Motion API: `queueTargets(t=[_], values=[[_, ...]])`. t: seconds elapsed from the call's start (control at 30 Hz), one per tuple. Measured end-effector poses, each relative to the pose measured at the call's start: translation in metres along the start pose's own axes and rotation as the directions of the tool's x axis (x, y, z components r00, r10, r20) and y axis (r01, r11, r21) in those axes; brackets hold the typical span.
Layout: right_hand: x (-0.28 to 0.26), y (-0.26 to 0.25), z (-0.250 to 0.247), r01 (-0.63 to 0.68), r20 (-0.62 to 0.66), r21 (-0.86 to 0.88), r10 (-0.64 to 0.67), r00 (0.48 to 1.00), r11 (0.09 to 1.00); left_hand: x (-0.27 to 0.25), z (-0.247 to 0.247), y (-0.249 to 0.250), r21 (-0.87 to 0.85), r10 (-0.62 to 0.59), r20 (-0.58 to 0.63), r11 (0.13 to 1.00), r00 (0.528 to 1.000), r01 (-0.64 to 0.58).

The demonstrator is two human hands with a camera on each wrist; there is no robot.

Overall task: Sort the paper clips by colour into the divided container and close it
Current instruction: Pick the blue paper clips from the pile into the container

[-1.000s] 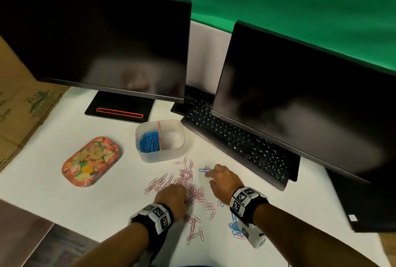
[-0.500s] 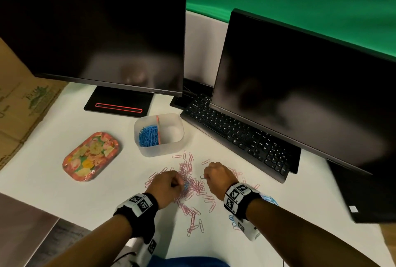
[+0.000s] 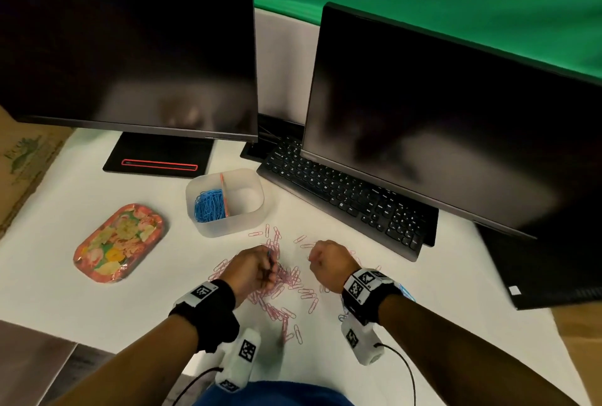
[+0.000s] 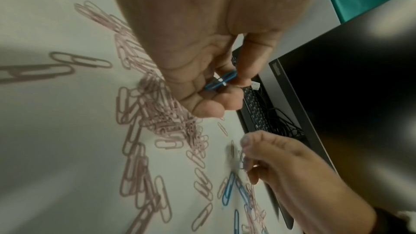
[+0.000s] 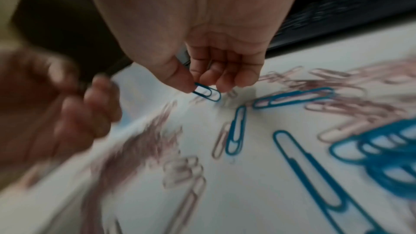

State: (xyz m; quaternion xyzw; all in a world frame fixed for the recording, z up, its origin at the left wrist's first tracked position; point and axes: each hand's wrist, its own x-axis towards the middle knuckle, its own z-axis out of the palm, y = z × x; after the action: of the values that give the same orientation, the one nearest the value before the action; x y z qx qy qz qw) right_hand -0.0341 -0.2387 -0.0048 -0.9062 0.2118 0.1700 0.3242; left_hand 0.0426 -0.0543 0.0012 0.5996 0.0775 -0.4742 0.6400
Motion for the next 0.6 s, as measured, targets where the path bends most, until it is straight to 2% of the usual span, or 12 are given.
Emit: queueTargets(t=[0.1, 0.17, 0.27, 0.37, 0.47, 0.5, 0.53, 0.6], values=[[-0.01, 0.026, -0.02, -0.104, -0.126, 0.316, 0.151, 0.981, 0.943, 0.006, 0.011, -0.002, 0.127, 0.008, 0.017, 0.992, 1.0, -0.01], [-0.025, 0.044, -0.034, -0.132, -0.113, 0.548, 0.23, 0.967, 0.826, 0.012, 0.022, -0.008, 0.323, 0.046, 0.03, 0.945, 0.999, -0.053], [-0.053, 0.066, -0.045, -0.14, -0.034, 0.75, 0.248, 0.968, 0.646, 0.017, 0.046, -0.016, 0.588, 0.08, 0.103, 0.799, 0.991, -0.125], [-0.076, 0.086, -0.043, -0.175, 0.01, 0.832, 0.302, 0.953, 0.526, 0.017, 0.073, -0.027, 0.727, 0.099, 0.199, 0.653, 0.975, -0.215], [-0.091, 0.101, -0.033, -0.229, 0.07, 0.886, 0.374, 0.925, 0.402, 0.014, 0.091, -0.035, 0.838, 0.136, 0.263, 0.458, 0.955, -0.296], [-0.096, 0.103, -0.03, -0.248, 0.075, 0.876, 0.393, 0.917, 0.413, 0.013, 0.096, -0.038, 0.865, 0.137, 0.297, 0.381, 0.945, -0.327], [-0.098, 0.107, -0.024, -0.242, 0.047, 0.851, 0.391, 0.919, 0.466, 0.012, 0.099, -0.041, 0.885, 0.137, 0.34, 0.288, 0.93, -0.366], [-0.102, 0.11, -0.012, -0.184, -0.069, 0.619, 0.286, 0.956, 0.764, 0.011, 0.104, -0.047, 0.896, 0.127, 0.422, 0.093, 0.898, -0.434]])
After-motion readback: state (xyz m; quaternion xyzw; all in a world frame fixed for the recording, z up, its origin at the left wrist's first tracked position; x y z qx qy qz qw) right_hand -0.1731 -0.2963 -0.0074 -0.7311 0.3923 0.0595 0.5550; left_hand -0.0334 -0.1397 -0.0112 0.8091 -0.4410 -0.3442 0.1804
